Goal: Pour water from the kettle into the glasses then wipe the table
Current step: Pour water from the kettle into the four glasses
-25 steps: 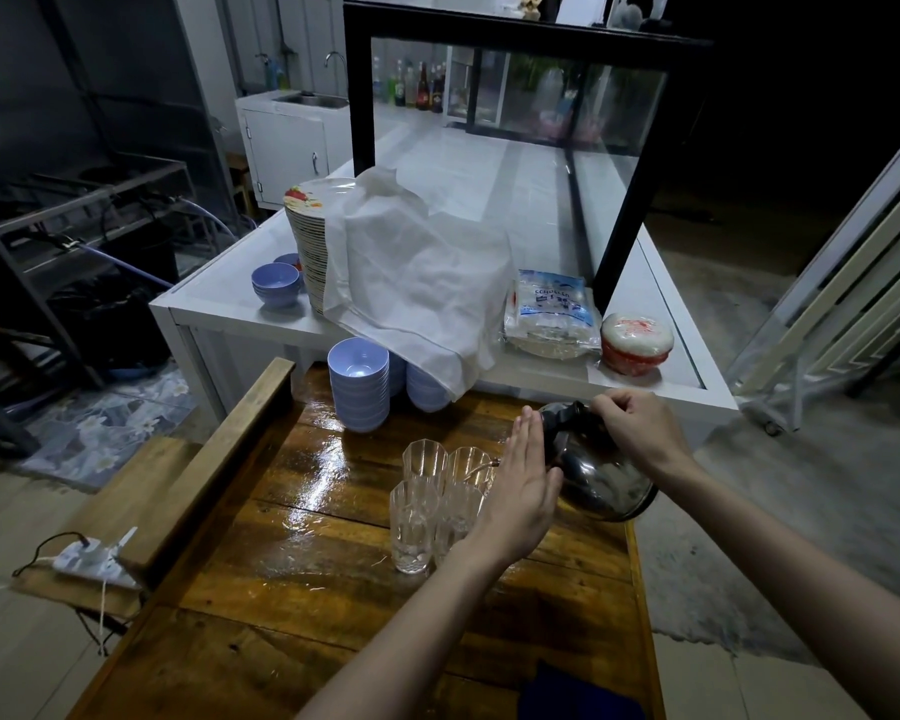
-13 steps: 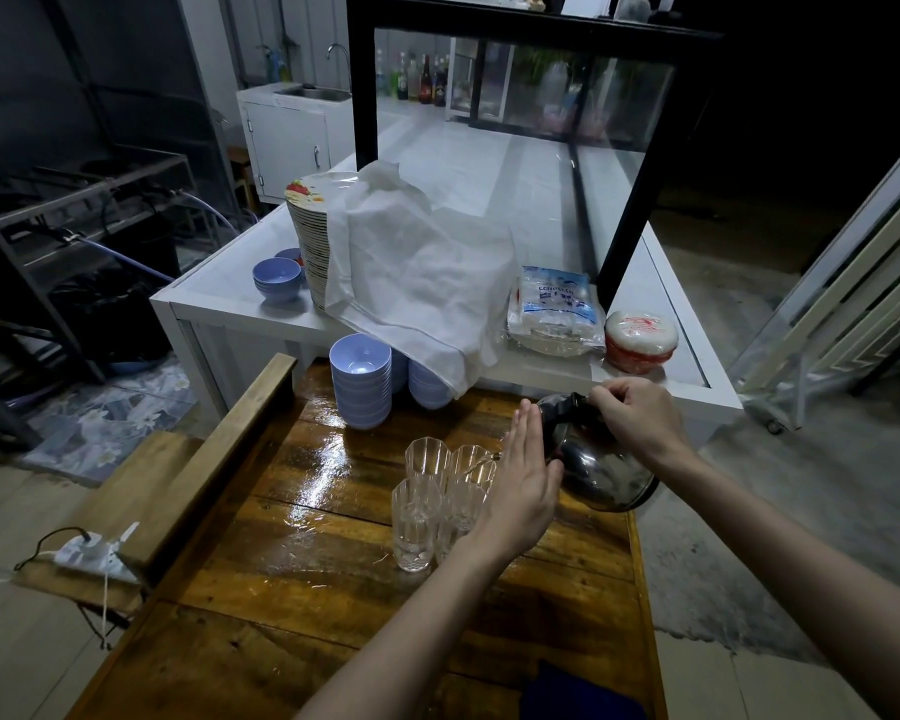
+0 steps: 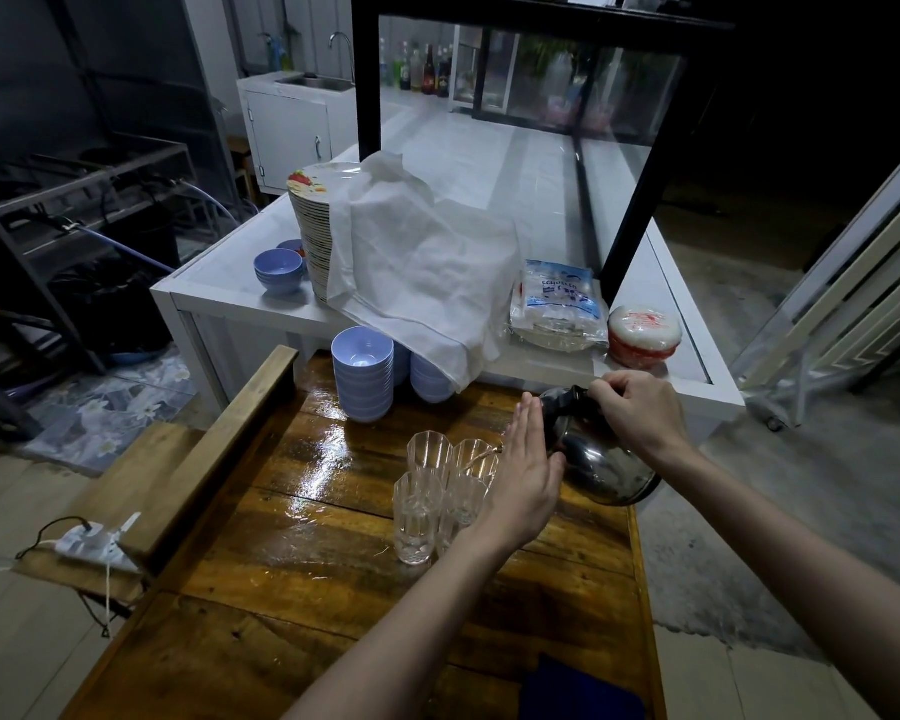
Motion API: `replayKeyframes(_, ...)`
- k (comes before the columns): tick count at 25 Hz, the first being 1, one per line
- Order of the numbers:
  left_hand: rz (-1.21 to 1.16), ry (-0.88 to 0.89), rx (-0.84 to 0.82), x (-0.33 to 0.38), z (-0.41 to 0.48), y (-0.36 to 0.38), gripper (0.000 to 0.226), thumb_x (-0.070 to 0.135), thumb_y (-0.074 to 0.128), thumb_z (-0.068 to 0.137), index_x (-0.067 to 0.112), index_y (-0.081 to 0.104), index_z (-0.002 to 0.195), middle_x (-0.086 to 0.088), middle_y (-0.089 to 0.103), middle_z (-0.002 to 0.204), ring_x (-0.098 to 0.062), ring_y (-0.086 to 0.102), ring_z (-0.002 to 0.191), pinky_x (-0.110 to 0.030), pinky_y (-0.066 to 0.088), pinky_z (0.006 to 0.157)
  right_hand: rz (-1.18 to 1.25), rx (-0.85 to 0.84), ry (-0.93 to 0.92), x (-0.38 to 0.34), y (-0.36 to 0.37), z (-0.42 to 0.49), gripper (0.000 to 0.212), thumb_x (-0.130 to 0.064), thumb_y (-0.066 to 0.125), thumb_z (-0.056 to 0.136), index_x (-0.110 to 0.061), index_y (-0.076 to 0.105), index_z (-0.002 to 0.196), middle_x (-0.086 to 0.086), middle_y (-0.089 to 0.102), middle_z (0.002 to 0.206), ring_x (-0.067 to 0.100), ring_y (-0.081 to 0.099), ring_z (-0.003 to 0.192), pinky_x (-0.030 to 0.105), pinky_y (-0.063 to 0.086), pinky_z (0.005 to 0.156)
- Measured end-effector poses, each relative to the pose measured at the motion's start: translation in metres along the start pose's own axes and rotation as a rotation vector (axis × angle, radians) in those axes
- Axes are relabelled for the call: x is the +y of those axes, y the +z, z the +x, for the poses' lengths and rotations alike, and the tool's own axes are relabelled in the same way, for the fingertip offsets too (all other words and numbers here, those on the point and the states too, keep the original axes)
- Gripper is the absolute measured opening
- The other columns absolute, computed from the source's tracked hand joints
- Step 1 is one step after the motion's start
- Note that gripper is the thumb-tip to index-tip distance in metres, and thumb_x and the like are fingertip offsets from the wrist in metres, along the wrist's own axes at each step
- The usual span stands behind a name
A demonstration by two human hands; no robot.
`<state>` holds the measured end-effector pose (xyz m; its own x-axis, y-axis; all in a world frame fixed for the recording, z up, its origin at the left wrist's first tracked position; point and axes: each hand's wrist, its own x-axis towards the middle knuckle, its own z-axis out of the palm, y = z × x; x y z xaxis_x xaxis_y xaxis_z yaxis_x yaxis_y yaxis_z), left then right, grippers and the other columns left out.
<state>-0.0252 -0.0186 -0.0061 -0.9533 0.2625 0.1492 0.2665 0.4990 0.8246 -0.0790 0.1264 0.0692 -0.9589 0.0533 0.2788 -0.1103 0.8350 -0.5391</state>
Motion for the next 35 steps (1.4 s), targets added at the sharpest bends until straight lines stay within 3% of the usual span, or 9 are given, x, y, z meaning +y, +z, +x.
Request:
replayKeyframes(10, -0.058, -0.014, 0.017, 0.005, 0.0, -0.001, 0.066, 0.025, 0.033, 0.103, 0.014, -0.009, 0.152, 0.0, -0.017, 0.161, -0.008, -0.019, 0.146, -0.027, -0.008, 0.12, -0.017, -0.009, -0.04, -0.003, -0.005, 0.005, 0.031, -0.029, 0.057, 0.086, -0.016, 0.072, 0.062, 0.004, 0.067, 0.058, 0.022, 0.062, 0.058, 0.04, 0.052, 0.059)
replayKeyframes(14, -0.05, -0.015, 0.016, 0.006, 0.001, 0.0, 0.066, 0.027, 0.032, 0.103, 0.015, -0.011, 0.152, 0.001, -0.018, 0.161, -0.007, -0.019, 0.146, -0.029, -0.007, 0.121, -0.022, -0.004, -0.058, -0.005, -0.007, 0.006, 0.035, -0.035, 0.052, 0.083, -0.015, 0.074, 0.064, 0.004, 0.067, 0.058, 0.022, 0.062, 0.058, 0.038, 0.051, 0.059)
replayKeyframes(21, -0.07, -0.013, 0.021, 0.013, 0.002, -0.003, 0.066, 0.028, 0.033, 0.104, 0.013, -0.011, 0.152, -0.001, -0.018, 0.16, -0.008, -0.019, 0.146, -0.029, -0.007, 0.121, -0.072, 0.03, -0.112, -0.009, -0.013, 0.012, 0.036, -0.035, 0.051, 0.082, -0.013, 0.073, 0.062, 0.001, 0.064, 0.055, 0.014, 0.057, 0.053, 0.024, 0.035, 0.05)
replayKeyframes(24, -0.073, -0.014, 0.027, 0.014, 0.003, -0.004, 0.067, 0.03, 0.032, 0.104, 0.014, -0.013, 0.151, 0.001, -0.019, 0.16, -0.007, -0.02, 0.145, -0.028, -0.007, 0.12, -0.079, 0.053, -0.125, -0.013, -0.014, 0.014, 0.035, -0.035, 0.052, 0.08, -0.013, 0.073, 0.062, -0.002, 0.061, 0.053, 0.005, 0.053, 0.051, 0.024, 0.033, 0.052)
replayKeyframes(28, -0.071, 0.001, 0.052, 0.016, 0.003, -0.005, 0.067, 0.03, 0.032, 0.104, 0.016, -0.014, 0.151, 0.002, -0.021, 0.159, -0.006, -0.021, 0.145, -0.025, -0.009, 0.119, -0.091, 0.097, -0.172, -0.016, -0.016, 0.017, 0.037, -0.035, 0.052, 0.078, -0.01, 0.073, 0.06, 0.002, 0.063, 0.051, 0.015, 0.055, 0.05, 0.031, 0.042, 0.059)
replayKeyframes(30, -0.069, 0.008, 0.064, 0.017, 0.003, -0.005, 0.067, 0.03, 0.032, 0.104, 0.015, -0.014, 0.15, 0.002, -0.022, 0.159, -0.007, -0.021, 0.145, -0.025, -0.008, 0.119, -0.092, 0.105, -0.202, -0.018, -0.017, 0.018, 0.036, -0.034, 0.052, 0.079, -0.01, 0.074, 0.061, -0.002, 0.059, 0.051, 0.011, 0.052, 0.049, 0.031, 0.04, 0.063)
replayKeyframes(35, -0.061, 0.012, 0.069, 0.018, 0.004, -0.006, 0.068, 0.03, 0.032, 0.104, 0.014, -0.015, 0.151, 0.001, -0.023, 0.158, -0.008, -0.022, 0.145, -0.025, -0.009, 0.119, -0.109, 0.086, -0.253, -0.02, -0.02, 0.021, 0.037, -0.035, 0.053, 0.081, -0.01, 0.076, 0.066, -0.001, 0.059, 0.052, 0.01, 0.051, 0.049, 0.028, 0.037, 0.059)
